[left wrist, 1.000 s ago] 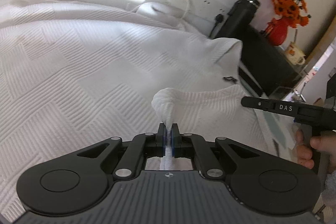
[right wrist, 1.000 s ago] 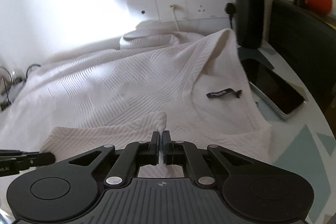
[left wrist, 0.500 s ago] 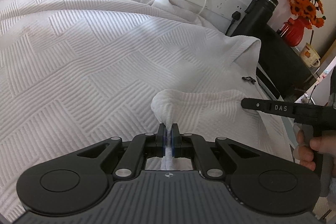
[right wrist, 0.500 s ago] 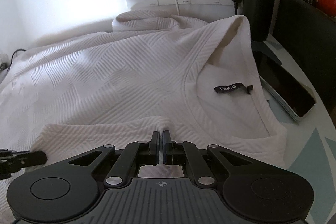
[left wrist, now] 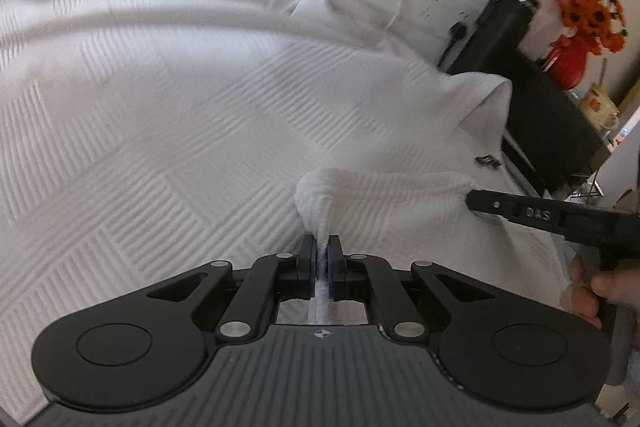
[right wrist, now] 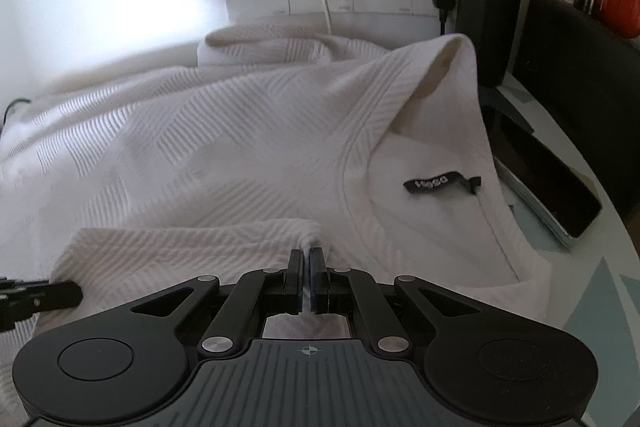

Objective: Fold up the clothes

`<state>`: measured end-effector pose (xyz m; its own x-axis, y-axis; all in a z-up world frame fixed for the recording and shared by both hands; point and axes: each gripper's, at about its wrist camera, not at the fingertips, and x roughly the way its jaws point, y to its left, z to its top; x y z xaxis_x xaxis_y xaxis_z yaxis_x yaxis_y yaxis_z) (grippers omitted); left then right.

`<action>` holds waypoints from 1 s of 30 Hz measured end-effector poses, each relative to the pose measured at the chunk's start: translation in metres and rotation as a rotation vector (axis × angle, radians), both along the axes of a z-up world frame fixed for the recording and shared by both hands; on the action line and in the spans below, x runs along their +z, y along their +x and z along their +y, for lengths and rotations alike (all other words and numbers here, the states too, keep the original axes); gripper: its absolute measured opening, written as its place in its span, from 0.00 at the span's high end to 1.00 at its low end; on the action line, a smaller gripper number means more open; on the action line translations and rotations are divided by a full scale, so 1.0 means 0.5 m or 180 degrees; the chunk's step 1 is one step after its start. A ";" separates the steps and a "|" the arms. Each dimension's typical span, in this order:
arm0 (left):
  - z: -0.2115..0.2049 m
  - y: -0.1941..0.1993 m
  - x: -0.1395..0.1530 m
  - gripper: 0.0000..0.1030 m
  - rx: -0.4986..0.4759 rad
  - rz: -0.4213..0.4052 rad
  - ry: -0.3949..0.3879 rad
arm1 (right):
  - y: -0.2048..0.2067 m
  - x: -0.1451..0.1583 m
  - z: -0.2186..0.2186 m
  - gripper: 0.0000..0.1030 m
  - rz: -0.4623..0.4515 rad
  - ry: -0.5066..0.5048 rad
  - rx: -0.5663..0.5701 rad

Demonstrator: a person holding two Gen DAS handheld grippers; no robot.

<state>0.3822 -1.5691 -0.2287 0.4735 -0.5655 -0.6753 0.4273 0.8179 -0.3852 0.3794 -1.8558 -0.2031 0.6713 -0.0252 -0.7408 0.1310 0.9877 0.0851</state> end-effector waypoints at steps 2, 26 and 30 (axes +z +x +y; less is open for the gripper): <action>0.000 0.003 -0.004 0.94 -0.0012 0.0013 0.0010 | 0.001 -0.003 0.000 0.97 -0.0004 -0.0007 0.0003; 0.083 -0.094 0.115 0.32 -0.0812 -0.0313 0.0055 | -0.183 0.097 -0.141 0.58 -0.0237 0.0477 -0.0424; 0.127 -0.171 0.111 0.32 -0.1125 -0.0243 0.0168 | -0.292 0.098 -0.166 0.49 -0.0140 0.0692 -0.0775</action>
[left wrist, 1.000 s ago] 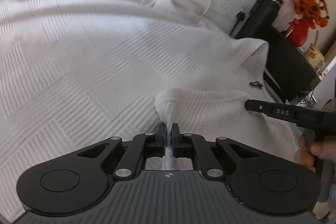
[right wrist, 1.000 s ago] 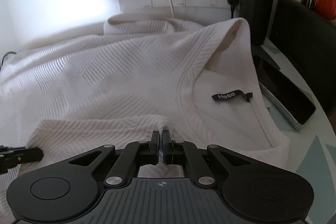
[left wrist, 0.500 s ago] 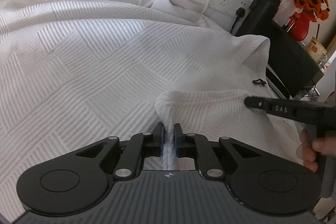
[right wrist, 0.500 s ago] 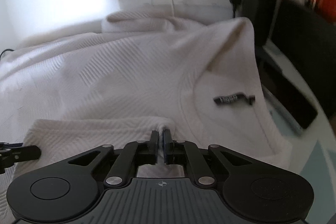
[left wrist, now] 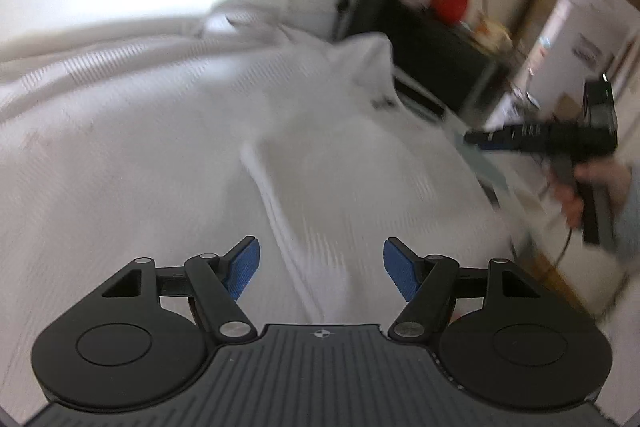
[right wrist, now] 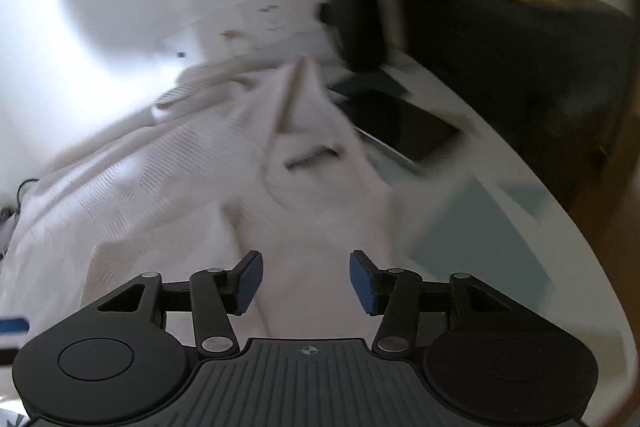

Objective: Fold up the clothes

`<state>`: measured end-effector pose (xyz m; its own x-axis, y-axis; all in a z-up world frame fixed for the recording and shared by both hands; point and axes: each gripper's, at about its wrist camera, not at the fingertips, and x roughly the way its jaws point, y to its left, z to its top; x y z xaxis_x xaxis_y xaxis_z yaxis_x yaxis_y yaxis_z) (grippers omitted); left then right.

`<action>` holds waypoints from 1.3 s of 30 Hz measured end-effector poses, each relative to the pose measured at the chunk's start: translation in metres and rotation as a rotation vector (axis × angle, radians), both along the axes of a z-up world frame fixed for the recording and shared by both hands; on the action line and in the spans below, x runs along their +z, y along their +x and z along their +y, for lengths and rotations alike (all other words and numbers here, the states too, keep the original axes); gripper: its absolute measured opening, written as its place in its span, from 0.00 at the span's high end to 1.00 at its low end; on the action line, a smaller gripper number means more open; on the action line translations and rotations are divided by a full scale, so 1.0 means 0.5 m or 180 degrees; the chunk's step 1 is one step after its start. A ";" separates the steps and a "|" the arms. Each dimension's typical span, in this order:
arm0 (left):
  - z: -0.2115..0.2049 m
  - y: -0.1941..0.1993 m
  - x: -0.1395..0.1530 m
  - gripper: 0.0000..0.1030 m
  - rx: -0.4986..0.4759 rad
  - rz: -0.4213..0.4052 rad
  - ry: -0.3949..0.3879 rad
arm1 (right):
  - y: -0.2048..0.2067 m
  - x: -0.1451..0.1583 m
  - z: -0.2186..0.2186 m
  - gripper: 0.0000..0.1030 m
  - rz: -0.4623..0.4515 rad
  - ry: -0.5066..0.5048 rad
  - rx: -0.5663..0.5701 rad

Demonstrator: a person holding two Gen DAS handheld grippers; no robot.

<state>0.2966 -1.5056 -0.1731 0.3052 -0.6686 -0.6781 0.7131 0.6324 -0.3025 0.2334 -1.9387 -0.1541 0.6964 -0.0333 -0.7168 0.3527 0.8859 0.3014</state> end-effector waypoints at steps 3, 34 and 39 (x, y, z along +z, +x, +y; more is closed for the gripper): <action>0.019 -0.040 -0.015 0.31 -0.0055 0.0085 0.0096 | -0.070 -0.017 -0.009 0.42 0.0135 0.0305 -0.0262; 0.130 -0.110 -0.077 0.19 0.0512 0.0461 -0.0143 | -0.152 -0.063 0.069 0.89 0.0845 0.0518 -0.0470; 0.144 -0.107 -0.081 0.19 0.0492 0.0435 -0.0154 | -0.152 -0.054 0.084 0.89 0.0903 0.0436 -0.0517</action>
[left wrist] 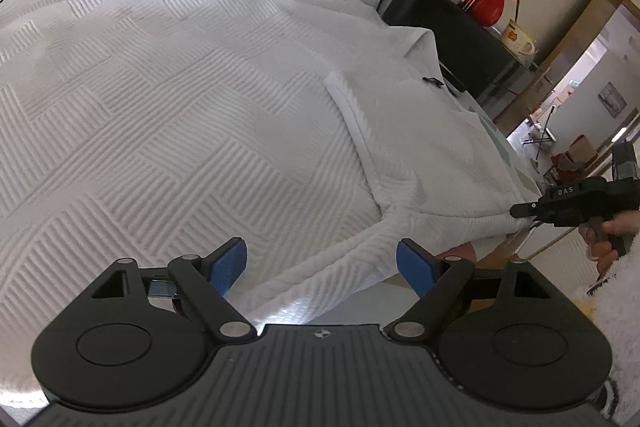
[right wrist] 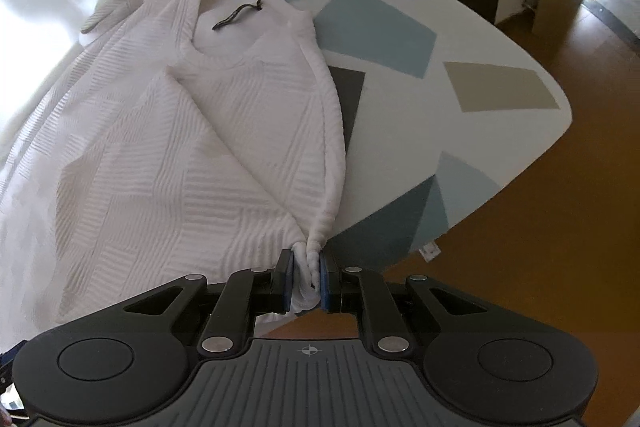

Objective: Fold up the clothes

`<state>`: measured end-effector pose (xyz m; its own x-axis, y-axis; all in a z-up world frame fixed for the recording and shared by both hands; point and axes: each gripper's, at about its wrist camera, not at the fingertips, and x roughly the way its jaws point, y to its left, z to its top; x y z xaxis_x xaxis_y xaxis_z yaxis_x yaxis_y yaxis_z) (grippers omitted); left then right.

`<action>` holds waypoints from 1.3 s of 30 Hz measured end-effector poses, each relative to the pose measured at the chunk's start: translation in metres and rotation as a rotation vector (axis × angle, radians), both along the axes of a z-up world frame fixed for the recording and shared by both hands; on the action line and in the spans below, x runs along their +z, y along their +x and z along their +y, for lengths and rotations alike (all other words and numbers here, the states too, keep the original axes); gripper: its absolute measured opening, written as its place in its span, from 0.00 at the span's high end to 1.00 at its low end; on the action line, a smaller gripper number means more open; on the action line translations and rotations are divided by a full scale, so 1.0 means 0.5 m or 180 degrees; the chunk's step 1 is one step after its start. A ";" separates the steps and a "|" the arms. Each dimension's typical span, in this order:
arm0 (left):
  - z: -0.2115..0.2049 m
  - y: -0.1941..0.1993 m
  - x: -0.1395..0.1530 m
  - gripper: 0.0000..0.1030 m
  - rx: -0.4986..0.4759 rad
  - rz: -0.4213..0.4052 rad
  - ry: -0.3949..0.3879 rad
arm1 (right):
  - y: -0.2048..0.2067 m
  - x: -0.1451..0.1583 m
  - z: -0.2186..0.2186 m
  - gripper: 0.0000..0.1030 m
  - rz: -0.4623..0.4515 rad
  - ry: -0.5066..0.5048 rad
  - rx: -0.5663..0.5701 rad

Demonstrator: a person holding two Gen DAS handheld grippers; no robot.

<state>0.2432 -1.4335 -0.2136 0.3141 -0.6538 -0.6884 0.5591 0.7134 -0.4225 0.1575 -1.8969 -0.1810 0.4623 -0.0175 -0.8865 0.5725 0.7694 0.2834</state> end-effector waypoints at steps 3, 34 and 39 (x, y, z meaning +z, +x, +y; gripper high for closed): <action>-0.005 0.002 0.000 0.18 -0.0269 -0.0023 0.0060 | 0.007 0.009 0.008 0.89 -0.0010 -0.0061 -0.0002; -0.006 0.033 -0.029 0.92 -0.0994 0.0507 0.0231 | -0.078 -0.006 0.023 0.89 0.0045 -0.0067 -0.0091; -0.007 0.019 -0.031 0.92 -0.0928 0.0537 0.0238 | -0.084 -0.011 0.023 0.89 0.0092 -0.0053 -0.0115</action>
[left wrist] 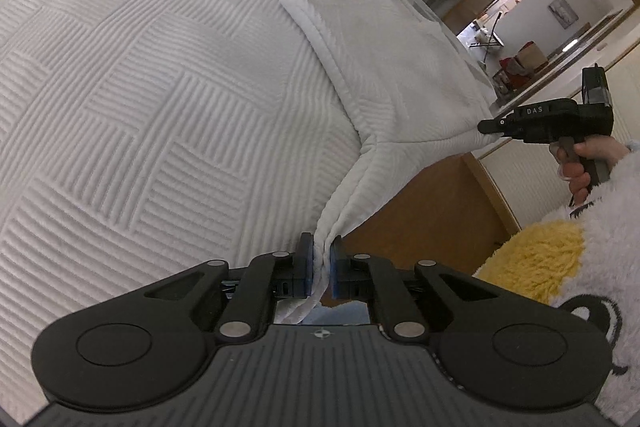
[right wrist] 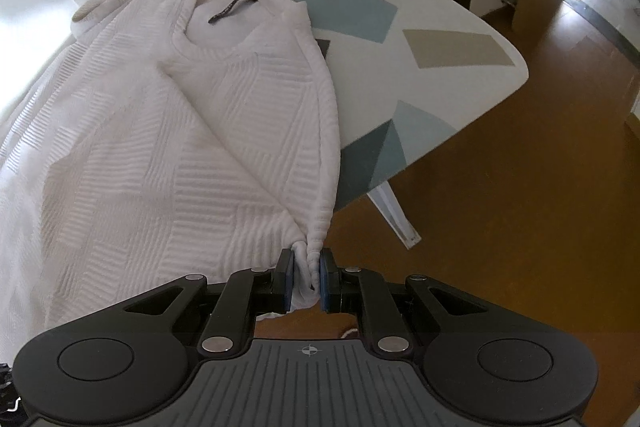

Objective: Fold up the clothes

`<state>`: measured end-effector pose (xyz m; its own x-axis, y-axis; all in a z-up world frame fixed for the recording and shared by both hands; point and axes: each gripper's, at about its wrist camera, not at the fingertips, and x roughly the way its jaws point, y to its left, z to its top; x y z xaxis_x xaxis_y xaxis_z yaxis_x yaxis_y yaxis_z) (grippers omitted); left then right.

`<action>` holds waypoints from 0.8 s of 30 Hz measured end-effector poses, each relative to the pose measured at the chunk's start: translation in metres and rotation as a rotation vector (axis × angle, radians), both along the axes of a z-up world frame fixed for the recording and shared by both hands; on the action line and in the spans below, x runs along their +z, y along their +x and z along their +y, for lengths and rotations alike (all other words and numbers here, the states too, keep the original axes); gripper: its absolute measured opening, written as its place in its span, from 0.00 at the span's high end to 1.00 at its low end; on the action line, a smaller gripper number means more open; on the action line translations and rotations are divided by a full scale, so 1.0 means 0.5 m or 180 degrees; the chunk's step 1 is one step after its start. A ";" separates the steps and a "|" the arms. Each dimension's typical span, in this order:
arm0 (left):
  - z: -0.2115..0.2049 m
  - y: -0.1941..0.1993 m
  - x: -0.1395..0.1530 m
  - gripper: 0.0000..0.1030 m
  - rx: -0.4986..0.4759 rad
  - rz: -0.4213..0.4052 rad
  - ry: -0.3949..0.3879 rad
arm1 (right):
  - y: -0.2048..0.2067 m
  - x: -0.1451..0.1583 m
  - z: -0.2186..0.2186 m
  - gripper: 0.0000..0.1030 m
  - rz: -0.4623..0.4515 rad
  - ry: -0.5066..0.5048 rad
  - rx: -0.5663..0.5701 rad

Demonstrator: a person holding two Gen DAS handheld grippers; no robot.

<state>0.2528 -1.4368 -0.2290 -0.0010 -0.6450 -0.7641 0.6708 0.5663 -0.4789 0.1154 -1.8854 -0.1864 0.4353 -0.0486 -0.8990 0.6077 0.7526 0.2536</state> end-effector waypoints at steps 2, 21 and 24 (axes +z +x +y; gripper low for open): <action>0.002 0.003 -0.001 0.89 0.0046 0.0008 0.0005 | -0.001 0.001 0.001 0.89 0.0010 -0.0001 -0.0010; 0.126 0.085 0.081 0.15 0.1367 -0.0431 0.0194 | 0.002 -0.003 0.009 0.88 0.0077 -0.0097 -0.0076; 0.134 0.094 0.057 0.10 0.1507 -0.0422 0.0421 | 0.003 -0.006 0.011 0.86 0.0101 -0.0119 -0.0106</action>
